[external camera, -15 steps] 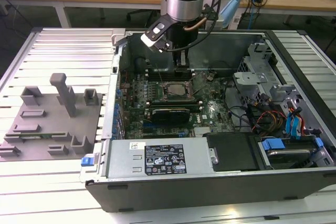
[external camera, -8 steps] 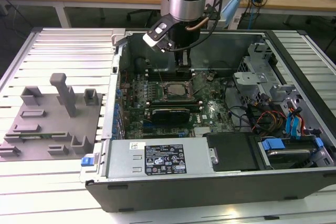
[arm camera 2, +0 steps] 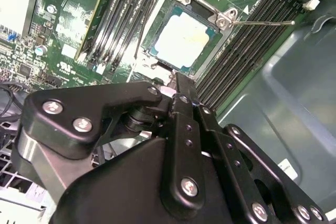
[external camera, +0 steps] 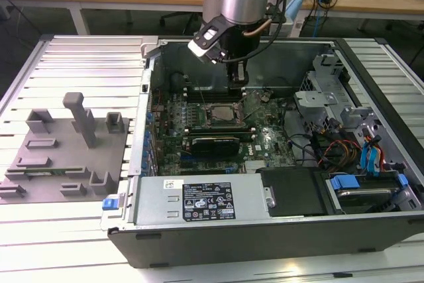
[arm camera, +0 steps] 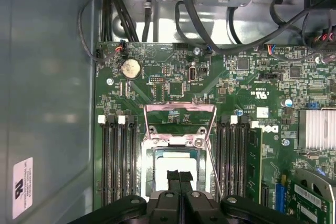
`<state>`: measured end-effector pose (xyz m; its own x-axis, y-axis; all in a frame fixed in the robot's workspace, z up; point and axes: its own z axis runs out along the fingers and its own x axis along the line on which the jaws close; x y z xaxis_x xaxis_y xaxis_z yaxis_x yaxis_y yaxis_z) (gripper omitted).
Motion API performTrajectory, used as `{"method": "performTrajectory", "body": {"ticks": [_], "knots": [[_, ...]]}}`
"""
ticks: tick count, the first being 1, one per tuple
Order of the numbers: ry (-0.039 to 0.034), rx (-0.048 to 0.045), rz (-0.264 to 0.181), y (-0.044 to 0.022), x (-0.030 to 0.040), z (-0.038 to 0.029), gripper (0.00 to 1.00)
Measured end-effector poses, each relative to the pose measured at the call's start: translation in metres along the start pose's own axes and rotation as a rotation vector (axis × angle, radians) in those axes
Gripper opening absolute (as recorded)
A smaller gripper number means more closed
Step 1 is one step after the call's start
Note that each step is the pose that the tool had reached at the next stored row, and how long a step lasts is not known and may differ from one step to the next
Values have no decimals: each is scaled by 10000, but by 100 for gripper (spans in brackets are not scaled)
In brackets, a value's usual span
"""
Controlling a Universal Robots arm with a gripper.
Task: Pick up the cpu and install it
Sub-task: 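Close the cpu cover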
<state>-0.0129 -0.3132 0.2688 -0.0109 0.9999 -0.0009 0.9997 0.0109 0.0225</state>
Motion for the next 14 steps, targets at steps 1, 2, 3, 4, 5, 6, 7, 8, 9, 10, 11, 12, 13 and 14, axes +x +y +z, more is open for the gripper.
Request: {"method": "performTrajectory", "body": {"ticks": [1,2,3,4,5,6,7,8,9,10,11,12,13,14], "knots": [[2,-1,0,0,0,0,11],[3,-1,0,0,0,0,11],[2,-1,0,1,0,0,11],[2,0,-3,5,0,0,11],[2,0,-2,11,0,0,11],[0,1,0,20,-1,-1,11],[0,0,-1,84,-1,1,11],[1,0,-1,105,-1,1,11],[0,0,0,122,-2,2,11],[0,0,0,142,-2,2,11],[0,0,0,164,-2,3,11],[0,0,0,178,-2,3,11],[-1,0,-1,205,-2,3,11],[0,0,0,236,-2,4,11]]}}
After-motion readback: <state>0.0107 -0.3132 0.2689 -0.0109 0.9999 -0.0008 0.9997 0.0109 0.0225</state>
